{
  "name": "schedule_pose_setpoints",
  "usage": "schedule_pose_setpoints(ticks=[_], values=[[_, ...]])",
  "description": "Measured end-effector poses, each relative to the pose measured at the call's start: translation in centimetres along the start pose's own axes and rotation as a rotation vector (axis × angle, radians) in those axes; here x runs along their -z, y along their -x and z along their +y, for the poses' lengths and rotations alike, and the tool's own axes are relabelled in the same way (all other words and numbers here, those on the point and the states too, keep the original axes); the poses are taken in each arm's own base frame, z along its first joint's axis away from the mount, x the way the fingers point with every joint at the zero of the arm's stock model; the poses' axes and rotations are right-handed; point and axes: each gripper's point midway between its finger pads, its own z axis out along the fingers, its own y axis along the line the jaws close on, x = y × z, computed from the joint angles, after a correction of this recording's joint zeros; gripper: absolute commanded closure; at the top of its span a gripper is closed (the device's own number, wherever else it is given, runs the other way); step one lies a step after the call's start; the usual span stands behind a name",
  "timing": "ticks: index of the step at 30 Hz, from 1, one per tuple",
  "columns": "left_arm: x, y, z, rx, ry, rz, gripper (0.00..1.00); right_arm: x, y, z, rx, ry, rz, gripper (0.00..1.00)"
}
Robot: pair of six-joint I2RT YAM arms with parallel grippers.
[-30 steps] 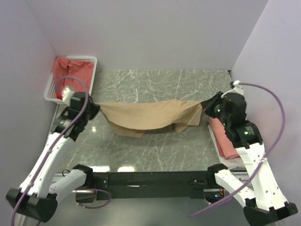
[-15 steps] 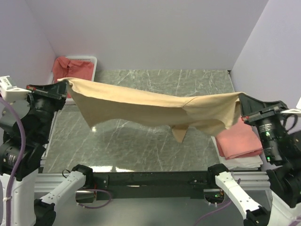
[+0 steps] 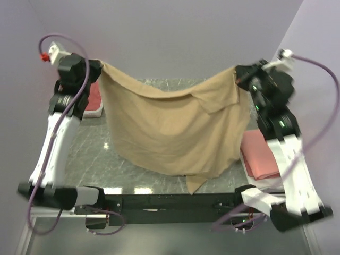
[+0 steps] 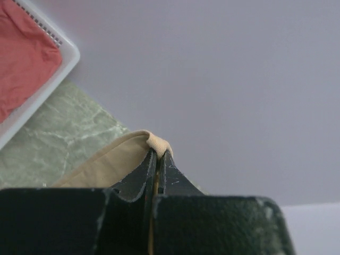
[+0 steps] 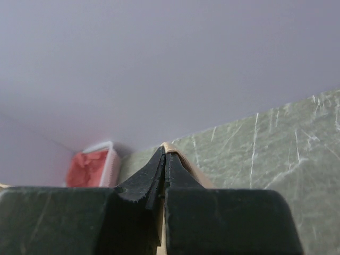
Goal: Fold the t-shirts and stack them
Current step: Flatten the tshirt out
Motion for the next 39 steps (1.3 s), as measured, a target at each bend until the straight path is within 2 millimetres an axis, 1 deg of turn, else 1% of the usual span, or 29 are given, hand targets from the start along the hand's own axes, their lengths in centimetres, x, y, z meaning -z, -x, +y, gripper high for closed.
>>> schedule_pose_setpoints(ticks=[1, 2, 3, 4, 5, 6, 7, 8, 10, 11, 13, 15, 17, 19, 21, 23, 25, 26, 28, 29, 30, 31, 32, 33, 34, 36, 39], values=[[-2.7, -0.8, 0.8, -0.006, 0.021, 0.013, 0.99, -2.1, -0.6, -0.2, 0.011, -0.009, 0.007, 1.0], [-4.8, -1.2, 1.2, -0.012, 0.032, 0.021, 0.99, -4.4, -1.3, -0.4, 0.02, -0.018, 0.019, 1.0], [-6.8, -1.5, 1.4, -0.014, 0.035, 0.025, 0.99, -6.4, -2.1, -0.8, 0.028, -0.029, 0.032, 1.0], [-9.4, -1.9, 1.6, -0.014, 0.031, 0.037, 0.99, -8.6, -2.7, -1.2, 0.033, -0.041, 0.044, 1.0], [-11.8, -1.9, 1.3, -0.012, 0.013, 0.042, 0.99, -10.7, -3.2, -1.5, 0.04, -0.048, 0.053, 1.0], [-13.6, -1.9, 1.0, -0.007, -0.008, 0.044, 0.99, -12.3, -3.3, -1.6, 0.044, -0.05, 0.053, 1.0], [-15.7, -1.7, 0.7, -0.001, -0.035, 0.04, 0.99, -14.3, -3.2, -1.7, 0.052, -0.05, 0.052, 1.0], [-17.3, -1.4, 0.7, 0.004, -0.048, 0.05, 0.99, -15.7, -2.8, -1.5, 0.054, -0.039, 0.039, 1.0], [-19.9, 0.2, -0.1, 0.02, -0.107, 0.031, 0.99, -18.0, -1.1, -0.7, 0.059, -0.01, -0.008, 1.0], [-21.0, 1.4, -0.5, 0.029, -0.137, 0.016, 0.99, -18.5, -0.1, -0.2, 0.061, 0.007, -0.034, 1.0], [-21.9, 3.6, -0.9, 0.04, -0.191, -0.016, 0.99, -18.6, 2.3, 1.0, 0.064, 0.046, -0.099, 1.0], [-21.7, 5.5, -1.0, 0.053, -0.225, -0.038, 0.99, -17.9, 4.7, 2.6, 0.06, 0.094, -0.166, 1.0], [-21.1, 7.4, -1.4, 0.059, -0.269, -0.069, 0.99, -16.9, 6.5, 3.9, 0.053, 0.138, -0.218, 1.0], [-20.3, 8.0, -1.2, 0.068, -0.286, -0.078, 0.99, -15.8, 7.0, 4.3, 0.047, 0.166, -0.244, 1.0], [-19.2, 7.4, -0.1, 0.078, -0.285, -0.059, 0.99, -14.6, 6.0, 3.7, 0.034, 0.165, -0.229, 1.0], [-18.3, 5.7, 1.8, 0.095, -0.254, -0.018, 0.99, -13.6, 3.6, 2.2, 0.014, 0.148, -0.19, 1.0], [-17.8, 3.6, 4.0, 0.11, -0.223, 0.025, 0.99, -13.0, 0.2, 0.1, -0.01, 0.114, -0.124, 1.0], [-17.7, 2.0, 5.7, 0.126, -0.194, 0.056, 0.99, -12.8, -1.8, -1.1, -0.021, 0.093, -0.083, 1.0], [-17.3, -1.3, 9.2, 0.146, -0.127, 0.119, 0.99, -12.6, -6.7, -4.0, -0.049, 0.039, 0.019, 1.0], [-16.9, -3.7, 12.0, 0.165, -0.069, 0.164, 0.99, -12.4, -9.4, -5.6, -0.063, 0.004, 0.079, 1.0], [-16.6, -5.4, 13.9, 0.177, -0.028, 0.196, 0.99, -12.0, -12.4, -7.4, -0.079, -0.033, 0.146, 1.0], [-16.2, -7.4, 16.3, 0.19, 0.024, 0.231, 0.99, -11.5, -15.3, -9.0, -0.091, -0.069, 0.21, 1.0], [-15.5, -9.7, 18.9, 0.205, 0.086, 0.274, 0.99, -10.5, -18.6, -11.1, -0.106, -0.122, 0.291, 1.0], [-14.8, -11.5, 21.1, 0.217, 0.135, 0.308, 0.99, -9.5, -21.2, -12.7, -0.12, -0.165, 0.355, 1.0], [-14.0, -13.2, 23.0, 0.228, 0.18, 0.339, 0.99, -8.5, -23.4, -14.1, -0.129, -0.203, 0.409, 1.0], [-12.1, -16.2, 26.3, 0.252, 0.268, 0.4, 0.99, -6.4, -27.0, -16.5, -0.145, -0.276, 0.509, 1.0], [-9.8, -18.6, 29.0, 0.27, 0.34, 0.447, 0.99, -4.0, -30.6, -18.8, -0.163, -0.344, 0.617, 1.0]])
